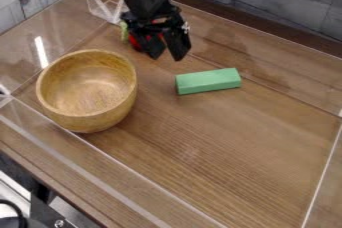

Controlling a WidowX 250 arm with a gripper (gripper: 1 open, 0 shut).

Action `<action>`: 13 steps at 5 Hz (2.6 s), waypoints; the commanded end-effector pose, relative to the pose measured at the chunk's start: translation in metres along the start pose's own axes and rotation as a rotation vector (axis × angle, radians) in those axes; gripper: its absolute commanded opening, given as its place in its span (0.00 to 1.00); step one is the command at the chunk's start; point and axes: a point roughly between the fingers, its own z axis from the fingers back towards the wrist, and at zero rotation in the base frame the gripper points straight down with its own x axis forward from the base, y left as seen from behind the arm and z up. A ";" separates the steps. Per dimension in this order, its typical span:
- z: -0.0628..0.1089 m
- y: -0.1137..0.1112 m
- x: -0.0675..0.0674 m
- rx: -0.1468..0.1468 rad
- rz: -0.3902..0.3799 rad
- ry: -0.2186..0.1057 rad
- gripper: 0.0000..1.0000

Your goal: Move the red fruit to the right

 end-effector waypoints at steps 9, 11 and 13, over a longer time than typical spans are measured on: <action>-0.008 -0.009 0.002 0.187 0.084 -0.089 1.00; -0.018 0.009 -0.005 0.197 0.079 -0.075 0.00; -0.021 0.022 -0.011 0.209 0.086 -0.067 0.00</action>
